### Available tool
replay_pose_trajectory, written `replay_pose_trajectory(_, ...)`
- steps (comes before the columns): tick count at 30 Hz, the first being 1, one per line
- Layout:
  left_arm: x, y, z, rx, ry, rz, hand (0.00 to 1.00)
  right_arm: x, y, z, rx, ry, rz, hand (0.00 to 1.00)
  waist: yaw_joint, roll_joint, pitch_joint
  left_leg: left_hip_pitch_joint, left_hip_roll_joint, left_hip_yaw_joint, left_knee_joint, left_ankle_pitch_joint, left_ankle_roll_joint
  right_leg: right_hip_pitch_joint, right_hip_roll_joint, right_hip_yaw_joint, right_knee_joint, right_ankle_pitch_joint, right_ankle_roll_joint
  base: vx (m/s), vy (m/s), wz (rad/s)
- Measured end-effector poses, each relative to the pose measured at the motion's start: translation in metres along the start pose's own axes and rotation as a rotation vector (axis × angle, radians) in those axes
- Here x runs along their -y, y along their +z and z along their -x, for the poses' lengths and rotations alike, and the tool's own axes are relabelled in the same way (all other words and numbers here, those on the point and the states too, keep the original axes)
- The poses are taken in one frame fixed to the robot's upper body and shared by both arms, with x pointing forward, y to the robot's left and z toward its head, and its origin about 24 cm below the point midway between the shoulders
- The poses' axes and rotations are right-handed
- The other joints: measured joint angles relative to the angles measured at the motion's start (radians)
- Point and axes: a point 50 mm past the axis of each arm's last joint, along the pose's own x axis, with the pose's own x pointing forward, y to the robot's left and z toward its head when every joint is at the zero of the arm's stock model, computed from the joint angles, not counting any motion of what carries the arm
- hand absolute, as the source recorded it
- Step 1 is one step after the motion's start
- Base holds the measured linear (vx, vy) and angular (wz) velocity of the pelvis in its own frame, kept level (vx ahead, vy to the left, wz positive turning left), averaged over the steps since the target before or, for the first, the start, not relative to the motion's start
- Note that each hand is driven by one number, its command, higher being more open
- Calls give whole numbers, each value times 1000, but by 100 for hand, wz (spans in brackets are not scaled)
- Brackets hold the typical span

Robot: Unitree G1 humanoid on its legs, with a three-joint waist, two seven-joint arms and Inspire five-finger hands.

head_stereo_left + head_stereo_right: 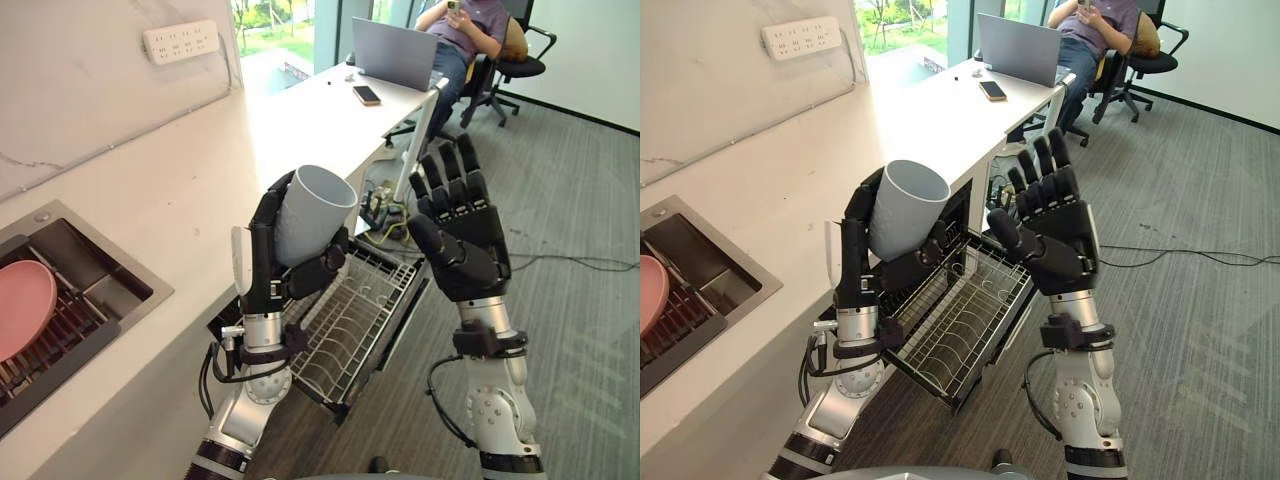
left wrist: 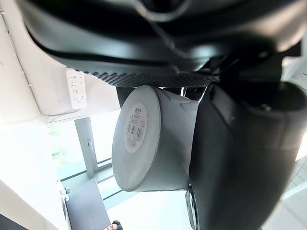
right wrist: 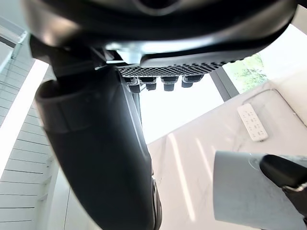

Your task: Walk over to the sink, pick up the cup, carry it to the dishwasher, place the cup inside the dishwasher, then close the dishwasher door

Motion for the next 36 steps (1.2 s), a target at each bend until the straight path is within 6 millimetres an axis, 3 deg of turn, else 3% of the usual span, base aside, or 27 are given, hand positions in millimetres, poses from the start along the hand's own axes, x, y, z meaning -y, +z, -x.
replay_pose_trajectory(9,8,11,3,58,-35,63,0,-4,-18,1,-99,4,-18,100,3,-2,-6,-4,-21,-20,-22,19,15,-2,-16,-27,0,13,-2,-58,14,8)
replay_pose_trajectory(14,10,18,2,109,-59,103,0,1,-27,4,-180,-38,60,100,4,-1,-30,-17,-25,-28,-23,27,16,-12,-20,-34,0,13,-2,-48,-9,4)
replay_pose_trajectory(22,11,18,2,104,-83,113,0,3,-26,3,-196,-56,103,100,4,-2,-32,-21,-28,-32,-22,35,14,-13,-24,-40,0,13,-2,-54,-8,2)
replay_pose_trajectory(30,11,26,-3,87,-75,231,0,-2,-17,-16,-162,23,140,100,3,-4,-35,-32,-28,-38,-21,39,13,-19,-25,-47,0,13,-2,-20,-3,2)
replay_pose_trajectory(36,12,25,-4,73,-95,263,0,-2,-18,-17,-178,46,146,100,3,-5,-35,-37,-30,-44,-21,39,13,-21,-28,-53,0,13,-2,-10,3,3)
